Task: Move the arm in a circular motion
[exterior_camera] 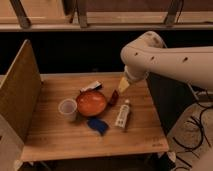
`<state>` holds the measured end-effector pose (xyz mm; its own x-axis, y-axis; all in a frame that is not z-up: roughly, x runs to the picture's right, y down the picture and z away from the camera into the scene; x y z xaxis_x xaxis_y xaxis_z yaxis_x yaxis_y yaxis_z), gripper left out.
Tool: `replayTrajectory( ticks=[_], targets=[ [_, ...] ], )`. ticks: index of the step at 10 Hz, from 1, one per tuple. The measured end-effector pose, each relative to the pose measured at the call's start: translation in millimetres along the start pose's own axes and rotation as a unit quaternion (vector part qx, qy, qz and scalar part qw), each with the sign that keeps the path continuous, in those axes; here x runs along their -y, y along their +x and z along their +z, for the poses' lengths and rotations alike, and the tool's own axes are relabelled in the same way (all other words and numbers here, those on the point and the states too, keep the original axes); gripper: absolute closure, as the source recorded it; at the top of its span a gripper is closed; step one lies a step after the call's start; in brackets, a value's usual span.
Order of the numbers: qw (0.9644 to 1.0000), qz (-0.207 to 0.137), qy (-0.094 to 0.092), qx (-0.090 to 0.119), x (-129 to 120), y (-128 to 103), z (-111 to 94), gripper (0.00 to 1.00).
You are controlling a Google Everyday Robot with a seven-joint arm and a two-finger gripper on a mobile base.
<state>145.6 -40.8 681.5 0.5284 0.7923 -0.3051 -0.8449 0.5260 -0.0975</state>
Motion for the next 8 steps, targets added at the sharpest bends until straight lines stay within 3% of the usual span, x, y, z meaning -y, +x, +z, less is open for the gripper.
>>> replayTrajectory(
  ticks=[2, 4, 6, 8],
  targets=[
    [0.9998, -0.001, -0.01, 0.017, 7.7, -34.6, 16.0, 0.2],
    [0.9971, -0.038, -0.053, 0.04, -29.8, -93.0, 30.2, 0.2],
    [0.9856, -0.106, -0.114, 0.065, -101.2, -149.7, 32.2, 0.2],
    [0.971, -0.166, -0.16, 0.063, -156.5, -161.7, 33.1, 0.2]
  ],
)
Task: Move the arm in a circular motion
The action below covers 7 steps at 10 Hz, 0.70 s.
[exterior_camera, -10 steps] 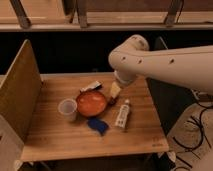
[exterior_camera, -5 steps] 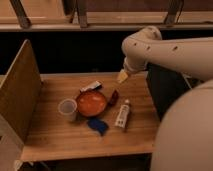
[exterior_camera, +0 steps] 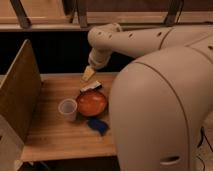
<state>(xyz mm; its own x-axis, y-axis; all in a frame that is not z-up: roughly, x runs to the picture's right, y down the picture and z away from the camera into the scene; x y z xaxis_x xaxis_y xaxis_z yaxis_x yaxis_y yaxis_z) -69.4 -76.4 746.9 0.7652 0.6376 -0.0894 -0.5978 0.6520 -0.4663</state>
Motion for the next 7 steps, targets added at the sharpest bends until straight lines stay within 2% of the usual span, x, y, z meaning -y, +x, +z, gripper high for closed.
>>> replayTrajectory(
  ticks=[1, 2, 4, 5, 6, 7],
  targets=[
    [0.999, -0.029, -0.031, -0.015, -28.8, 2.1, 9.5, 0.2],
    [0.9972, -0.043, -0.054, -0.029, -48.3, 10.5, 14.0, 0.2],
    [0.994, -0.044, -0.085, -0.053, -69.6, 37.2, 17.8, 0.2],
    [0.994, -0.027, -0.087, -0.06, -66.9, 53.0, 15.3, 0.2],
    [0.9944, -0.001, -0.082, -0.067, -57.5, 74.2, 8.3, 0.2],
    [0.9943, 0.033, -0.068, -0.075, -43.8, 101.0, -2.4, 0.2]
  ],
)
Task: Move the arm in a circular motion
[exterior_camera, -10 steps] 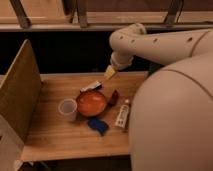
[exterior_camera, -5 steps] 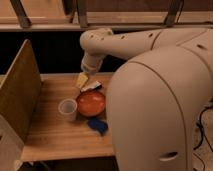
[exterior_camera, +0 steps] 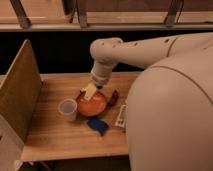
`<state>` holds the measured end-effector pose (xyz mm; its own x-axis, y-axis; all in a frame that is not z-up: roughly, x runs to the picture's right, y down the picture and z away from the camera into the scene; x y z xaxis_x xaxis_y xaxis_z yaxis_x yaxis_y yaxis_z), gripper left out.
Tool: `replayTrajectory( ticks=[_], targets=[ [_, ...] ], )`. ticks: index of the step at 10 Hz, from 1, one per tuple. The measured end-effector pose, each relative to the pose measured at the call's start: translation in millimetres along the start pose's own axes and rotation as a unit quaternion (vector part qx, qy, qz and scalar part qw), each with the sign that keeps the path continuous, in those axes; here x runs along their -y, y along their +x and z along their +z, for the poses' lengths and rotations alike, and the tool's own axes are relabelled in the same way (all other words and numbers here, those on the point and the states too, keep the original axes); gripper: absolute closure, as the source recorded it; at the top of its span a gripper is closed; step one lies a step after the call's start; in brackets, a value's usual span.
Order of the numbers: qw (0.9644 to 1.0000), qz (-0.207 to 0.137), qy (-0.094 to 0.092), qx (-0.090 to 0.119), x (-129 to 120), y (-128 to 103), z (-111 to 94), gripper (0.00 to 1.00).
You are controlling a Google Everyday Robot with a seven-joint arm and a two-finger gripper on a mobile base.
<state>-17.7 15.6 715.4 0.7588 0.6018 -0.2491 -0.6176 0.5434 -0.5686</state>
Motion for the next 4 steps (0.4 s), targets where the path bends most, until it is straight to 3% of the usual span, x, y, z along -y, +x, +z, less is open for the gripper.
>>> replayTrajectory(
  ticks=[1, 3, 4],
  targets=[
    [0.9993, 0.032, 0.017, -0.003, 16.0, 24.9, -11.1, 0.2],
    [0.9936, 0.095, 0.06, -0.002, 51.9, 69.4, -38.7, 0.2],
    [0.9866, 0.136, 0.09, 0.007, 77.2, 92.2, -61.0, 0.2]
  ],
)
